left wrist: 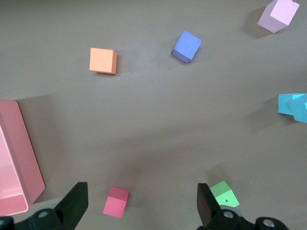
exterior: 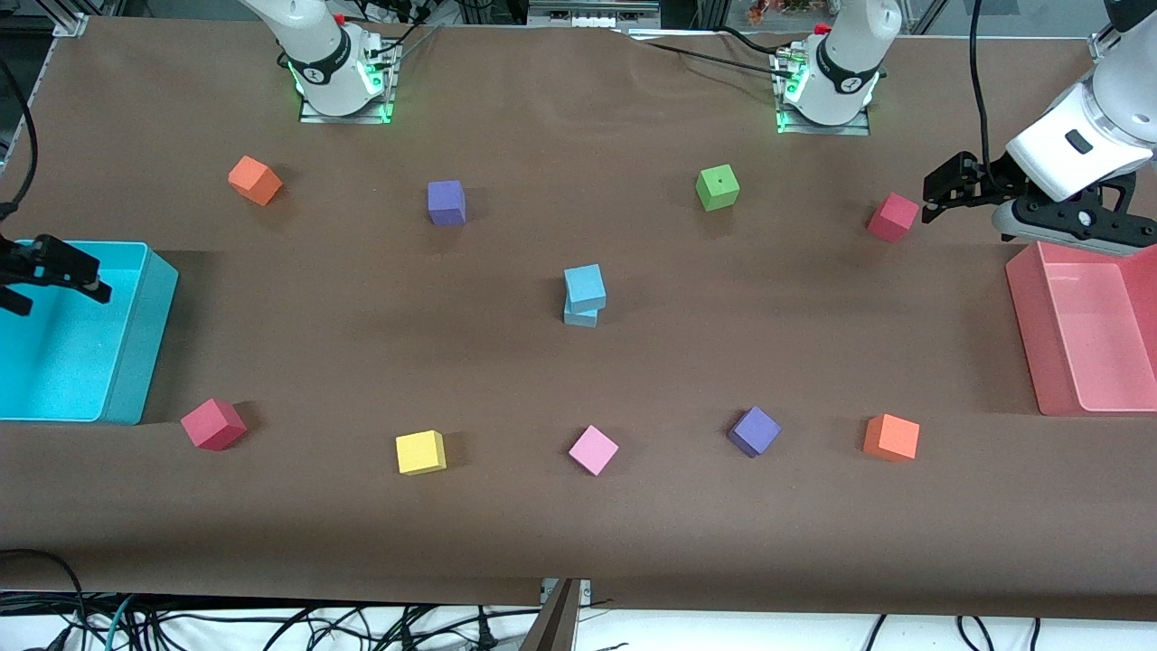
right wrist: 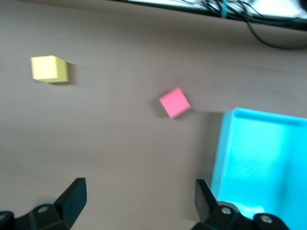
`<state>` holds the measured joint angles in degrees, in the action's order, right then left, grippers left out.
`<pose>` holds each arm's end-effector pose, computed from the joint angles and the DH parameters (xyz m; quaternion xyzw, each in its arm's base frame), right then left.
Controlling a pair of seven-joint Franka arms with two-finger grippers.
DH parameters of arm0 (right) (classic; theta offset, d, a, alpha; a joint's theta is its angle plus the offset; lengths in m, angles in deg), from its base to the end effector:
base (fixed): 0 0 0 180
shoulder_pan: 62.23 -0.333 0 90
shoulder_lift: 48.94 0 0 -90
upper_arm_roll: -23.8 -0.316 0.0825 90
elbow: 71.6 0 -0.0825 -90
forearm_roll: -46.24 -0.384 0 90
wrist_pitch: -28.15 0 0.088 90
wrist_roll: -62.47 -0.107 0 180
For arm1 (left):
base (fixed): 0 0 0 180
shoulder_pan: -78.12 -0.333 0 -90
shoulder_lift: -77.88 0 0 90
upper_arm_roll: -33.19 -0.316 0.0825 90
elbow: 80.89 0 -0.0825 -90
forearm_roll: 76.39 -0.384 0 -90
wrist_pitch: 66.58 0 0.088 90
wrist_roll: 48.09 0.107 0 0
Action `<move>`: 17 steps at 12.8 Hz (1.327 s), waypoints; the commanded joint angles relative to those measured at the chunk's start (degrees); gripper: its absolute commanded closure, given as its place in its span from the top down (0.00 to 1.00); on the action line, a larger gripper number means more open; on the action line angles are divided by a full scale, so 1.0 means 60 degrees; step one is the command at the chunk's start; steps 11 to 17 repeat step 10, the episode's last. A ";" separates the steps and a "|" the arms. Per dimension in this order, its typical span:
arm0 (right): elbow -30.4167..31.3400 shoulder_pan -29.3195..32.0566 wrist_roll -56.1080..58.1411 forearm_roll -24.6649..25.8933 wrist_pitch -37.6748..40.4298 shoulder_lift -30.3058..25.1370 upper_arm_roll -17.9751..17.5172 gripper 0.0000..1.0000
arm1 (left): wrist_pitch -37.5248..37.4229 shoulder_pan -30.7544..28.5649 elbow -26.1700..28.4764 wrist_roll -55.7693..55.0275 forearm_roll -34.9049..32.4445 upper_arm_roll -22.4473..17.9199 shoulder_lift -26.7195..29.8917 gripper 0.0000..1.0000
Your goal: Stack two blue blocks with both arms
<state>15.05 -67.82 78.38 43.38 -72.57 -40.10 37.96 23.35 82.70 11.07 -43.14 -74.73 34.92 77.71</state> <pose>0.6119 -0.0765 0.5820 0.9969 0.0628 0.0481 0.0043 0.5504 -0.0640 0.6067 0.9949 -0.0978 -0.0194 0.0143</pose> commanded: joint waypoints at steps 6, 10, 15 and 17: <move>0.1685 0.1093 -0.1772 0.1048 -0.0015 -0.1269 -0.1685 1.00 | -0.0077 -0.0046 -0.0238 -0.0034 0.0134 0.0004 -0.0090 1.00; 0.1395 0.1064 -0.1845 0.0843 0.0233 -0.1021 -0.1626 1.00 | -0.0077 -0.0060 -0.0237 -0.0034 0.0134 -0.0010 -0.0090 1.00; 0.1395 0.1064 -0.1845 0.0843 0.0233 -0.1021 -0.1626 1.00 | -0.0077 -0.0060 -0.0237 -0.0034 0.0134 -0.0010 -0.0090 1.00; 0.1395 0.1064 -0.1845 0.0843 0.0233 -0.1021 -0.1626 1.00 | -0.0077 -0.0060 -0.0237 -0.0034 0.0134 -0.0010 -0.0090 1.00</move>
